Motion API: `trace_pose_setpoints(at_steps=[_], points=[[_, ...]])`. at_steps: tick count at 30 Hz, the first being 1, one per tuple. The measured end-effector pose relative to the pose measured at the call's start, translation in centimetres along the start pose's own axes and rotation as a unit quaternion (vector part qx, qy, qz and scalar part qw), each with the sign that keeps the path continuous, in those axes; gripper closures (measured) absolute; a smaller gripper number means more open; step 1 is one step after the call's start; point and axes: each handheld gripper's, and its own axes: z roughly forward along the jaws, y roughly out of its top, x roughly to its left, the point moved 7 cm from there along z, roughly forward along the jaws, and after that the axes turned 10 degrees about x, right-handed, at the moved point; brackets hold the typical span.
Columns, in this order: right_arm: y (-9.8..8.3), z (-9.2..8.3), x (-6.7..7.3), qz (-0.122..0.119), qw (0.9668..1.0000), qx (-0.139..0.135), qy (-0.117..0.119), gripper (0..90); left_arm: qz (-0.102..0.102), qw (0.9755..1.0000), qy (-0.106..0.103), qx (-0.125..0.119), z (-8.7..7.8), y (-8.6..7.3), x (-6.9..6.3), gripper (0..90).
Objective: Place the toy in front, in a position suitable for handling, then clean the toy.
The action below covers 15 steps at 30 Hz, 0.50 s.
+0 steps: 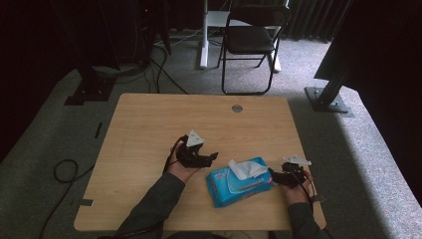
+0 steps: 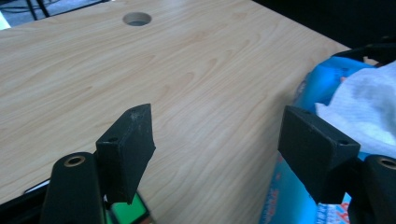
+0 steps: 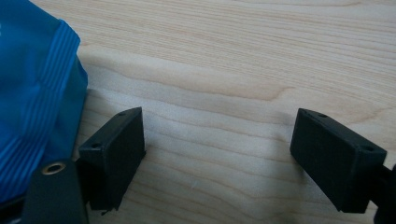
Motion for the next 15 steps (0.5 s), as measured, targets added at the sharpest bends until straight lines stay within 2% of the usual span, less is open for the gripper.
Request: trace_pose_setpoints(at_steps=[12,15], points=[[0.0,0.0,0.0,0.000,1.0000,0.000,0.001,17.2,0.013,0.9993,-0.034,-0.006,0.6,1.0,-2.3,27.3],[0.0,0.0,0.0,-0.001,1.0000,0.000,0.000,17.2,0.022,0.9992,-0.035,-0.004,0.9,1.1,-2.9,27.4]])
